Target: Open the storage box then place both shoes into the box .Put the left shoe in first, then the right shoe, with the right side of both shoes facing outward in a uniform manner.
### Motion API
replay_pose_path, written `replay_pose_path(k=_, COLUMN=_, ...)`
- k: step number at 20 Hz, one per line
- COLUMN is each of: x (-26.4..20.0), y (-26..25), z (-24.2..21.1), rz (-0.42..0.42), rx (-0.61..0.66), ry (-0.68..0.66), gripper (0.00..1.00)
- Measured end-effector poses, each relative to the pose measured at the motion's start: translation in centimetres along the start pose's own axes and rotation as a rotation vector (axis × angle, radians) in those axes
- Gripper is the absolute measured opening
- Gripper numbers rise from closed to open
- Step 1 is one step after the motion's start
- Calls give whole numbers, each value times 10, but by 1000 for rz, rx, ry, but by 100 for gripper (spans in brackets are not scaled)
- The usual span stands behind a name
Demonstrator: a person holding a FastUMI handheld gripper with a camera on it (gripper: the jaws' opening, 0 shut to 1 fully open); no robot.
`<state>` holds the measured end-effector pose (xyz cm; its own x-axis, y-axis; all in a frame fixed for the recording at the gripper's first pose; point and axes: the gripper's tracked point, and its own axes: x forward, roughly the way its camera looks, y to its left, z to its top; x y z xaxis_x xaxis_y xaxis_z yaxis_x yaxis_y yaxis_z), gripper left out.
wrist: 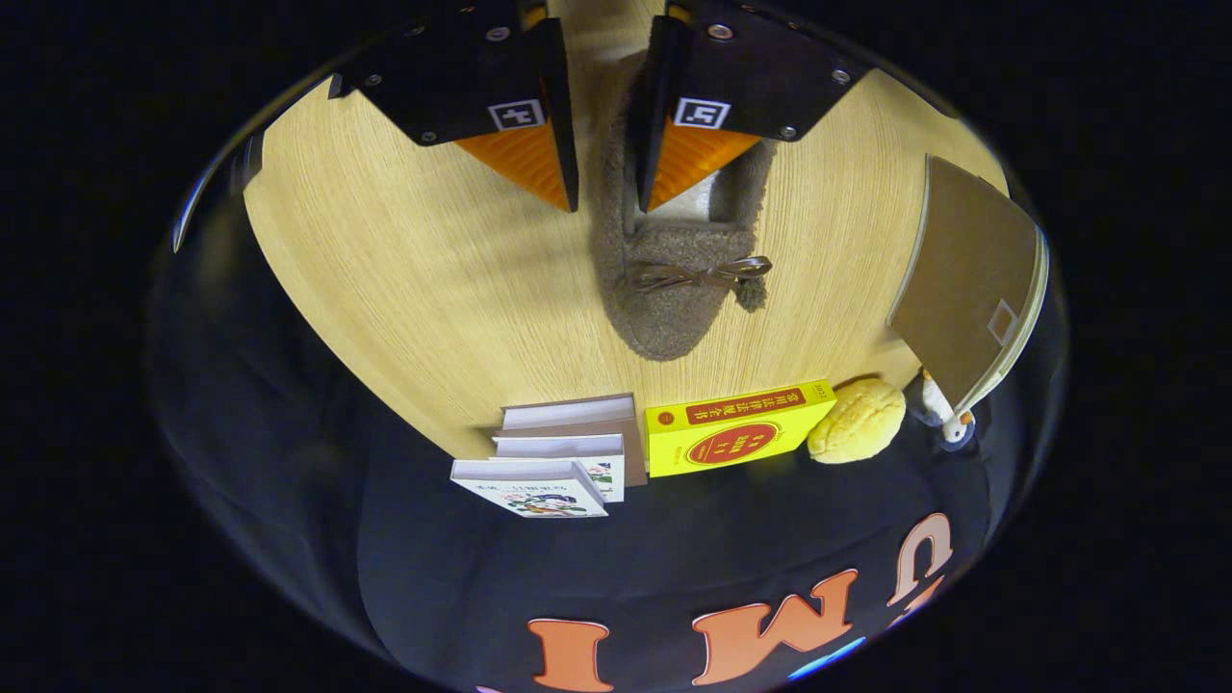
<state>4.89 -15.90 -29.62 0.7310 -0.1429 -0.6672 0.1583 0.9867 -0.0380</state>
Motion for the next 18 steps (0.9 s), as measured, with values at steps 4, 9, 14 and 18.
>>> replay_pose_path(k=4, x=7, y=-3, z=-1, rz=-30, rx=10, ry=18, gripper=10)
replay_pose_path(k=9, x=-1, y=-4, z=7, rz=-43, rx=25, ry=16, gripper=1)
replay_pose_path(k=14, x=-24, y=10, z=26, rz=-41, rx=5, ry=-27, gripper=1)
replay_pose_path(k=18, x=-47, y=35, z=48, rz=-37, rx=19, ry=-66, gripper=1)
